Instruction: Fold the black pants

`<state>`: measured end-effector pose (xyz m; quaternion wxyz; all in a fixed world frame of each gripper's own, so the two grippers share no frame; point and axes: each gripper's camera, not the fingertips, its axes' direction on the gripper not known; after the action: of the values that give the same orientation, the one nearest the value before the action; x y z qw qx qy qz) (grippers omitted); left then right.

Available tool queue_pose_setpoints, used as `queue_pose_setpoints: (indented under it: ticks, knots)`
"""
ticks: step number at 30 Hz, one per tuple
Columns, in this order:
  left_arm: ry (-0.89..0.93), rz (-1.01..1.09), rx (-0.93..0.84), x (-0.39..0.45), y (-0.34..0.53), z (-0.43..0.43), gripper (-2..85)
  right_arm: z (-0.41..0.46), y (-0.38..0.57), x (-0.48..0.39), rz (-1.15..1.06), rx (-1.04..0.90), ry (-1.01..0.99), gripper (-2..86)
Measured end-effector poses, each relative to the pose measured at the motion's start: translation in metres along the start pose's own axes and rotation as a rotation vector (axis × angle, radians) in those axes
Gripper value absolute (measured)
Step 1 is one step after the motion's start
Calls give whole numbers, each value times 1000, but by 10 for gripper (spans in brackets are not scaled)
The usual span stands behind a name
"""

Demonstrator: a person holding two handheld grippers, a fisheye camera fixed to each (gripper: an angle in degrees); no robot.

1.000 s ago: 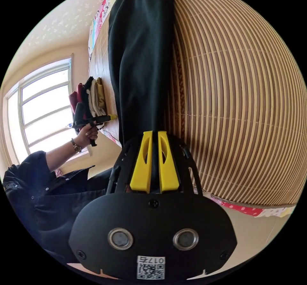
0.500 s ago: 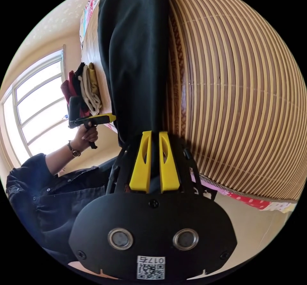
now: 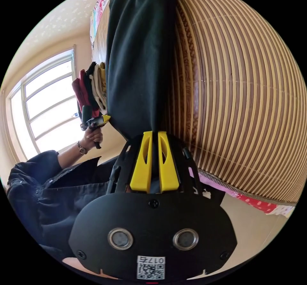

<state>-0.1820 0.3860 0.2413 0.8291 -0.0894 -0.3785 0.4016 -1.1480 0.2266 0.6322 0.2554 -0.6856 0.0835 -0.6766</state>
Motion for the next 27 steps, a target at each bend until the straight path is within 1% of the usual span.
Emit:
queue_pose_setpoints:
  ticks: [2, 5, 7, 9, 12, 15, 19, 21, 27]
  knots:
    - [-46, -78, 5, -4, -3, 12, 9, 4, -2, -2, 58, -6, 71, 36]
    - [-165, -141, -32, 5, -12, 24, 35, 6, -4, -3, 119, -21, 84, 42]
    - [-260, -103, -57, 19, -17, 25, 52, 5, -3, -4, 131, -40, 73, 48]
    - [-413, -13, -11, 47, -19, 15, 69, 2, 0, -6, 132, -52, 89, 60]
    - [-488, 85, 77, 83, -27, 2, 90, -13, 9, -8, 124, 5, 109, 73]
    - [-549, 160, 141, 111, -44, 2, 104, -30, 16, -6, 121, 103, 49, 81]
    - [-536, 200, 170, 125, -78, 10, 112, -48, 14, 3, 144, 214, -48, 87]
    - [-464, 163, 205, 118, -97, 10, 114, -56, 9, 6, 143, 264, -76, 90]
    - [-344, 137, 236, 89, -114, 4, 105, -81, -17, 13, 128, 395, -136, 99]
